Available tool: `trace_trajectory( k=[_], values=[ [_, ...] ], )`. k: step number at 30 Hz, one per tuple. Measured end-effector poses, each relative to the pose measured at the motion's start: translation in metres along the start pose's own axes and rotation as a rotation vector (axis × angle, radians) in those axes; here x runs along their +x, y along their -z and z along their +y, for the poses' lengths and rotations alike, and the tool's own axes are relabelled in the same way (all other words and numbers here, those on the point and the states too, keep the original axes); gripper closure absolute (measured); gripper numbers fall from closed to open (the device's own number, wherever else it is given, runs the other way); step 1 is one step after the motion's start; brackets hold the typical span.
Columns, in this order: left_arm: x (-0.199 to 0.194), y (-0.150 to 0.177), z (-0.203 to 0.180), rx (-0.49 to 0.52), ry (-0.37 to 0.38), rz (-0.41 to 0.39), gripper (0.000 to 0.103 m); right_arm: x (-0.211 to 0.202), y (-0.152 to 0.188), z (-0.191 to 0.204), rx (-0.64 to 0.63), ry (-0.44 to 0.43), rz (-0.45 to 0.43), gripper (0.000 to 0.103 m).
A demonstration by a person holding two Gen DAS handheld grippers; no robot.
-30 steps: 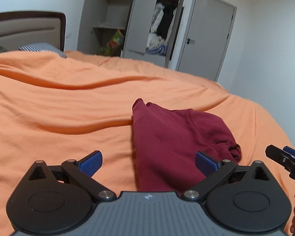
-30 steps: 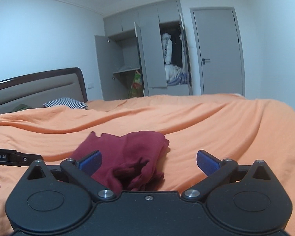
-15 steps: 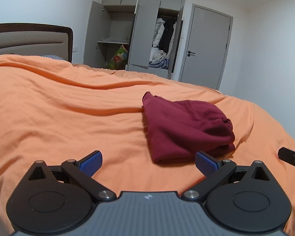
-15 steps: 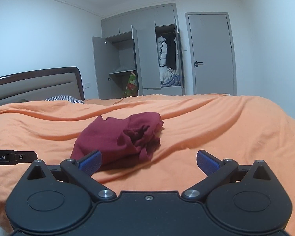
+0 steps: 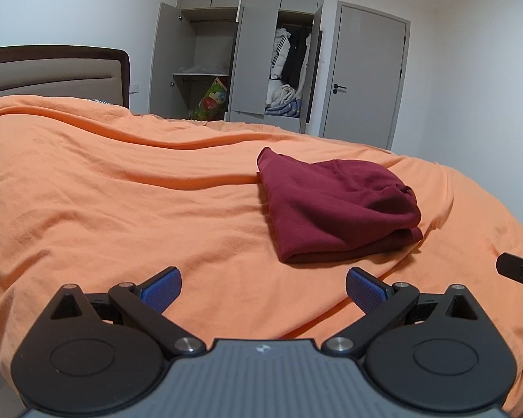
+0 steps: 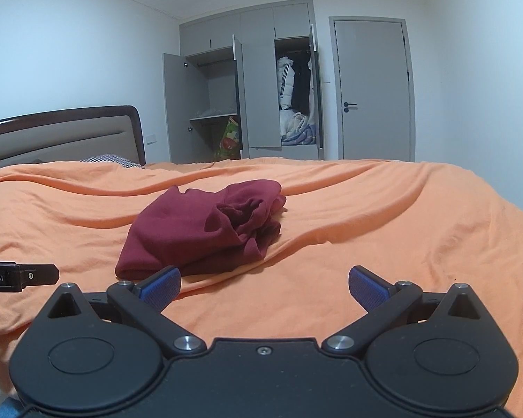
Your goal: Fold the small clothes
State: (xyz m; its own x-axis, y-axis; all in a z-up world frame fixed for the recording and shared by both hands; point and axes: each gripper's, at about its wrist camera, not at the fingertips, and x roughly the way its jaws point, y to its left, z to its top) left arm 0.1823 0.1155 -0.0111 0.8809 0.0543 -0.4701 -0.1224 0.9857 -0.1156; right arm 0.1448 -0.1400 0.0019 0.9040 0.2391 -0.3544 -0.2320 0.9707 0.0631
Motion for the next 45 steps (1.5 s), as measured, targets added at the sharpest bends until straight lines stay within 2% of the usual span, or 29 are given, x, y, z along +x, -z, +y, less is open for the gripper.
trace_trajectory(
  k=[45],
  values=[
    [0.013, 0.005, 0.004, -0.016, -0.024, 0.065, 0.000, 0.018, 0.006, -0.004, 0.016, 0.000, 0.035, 0.001]
  ],
)
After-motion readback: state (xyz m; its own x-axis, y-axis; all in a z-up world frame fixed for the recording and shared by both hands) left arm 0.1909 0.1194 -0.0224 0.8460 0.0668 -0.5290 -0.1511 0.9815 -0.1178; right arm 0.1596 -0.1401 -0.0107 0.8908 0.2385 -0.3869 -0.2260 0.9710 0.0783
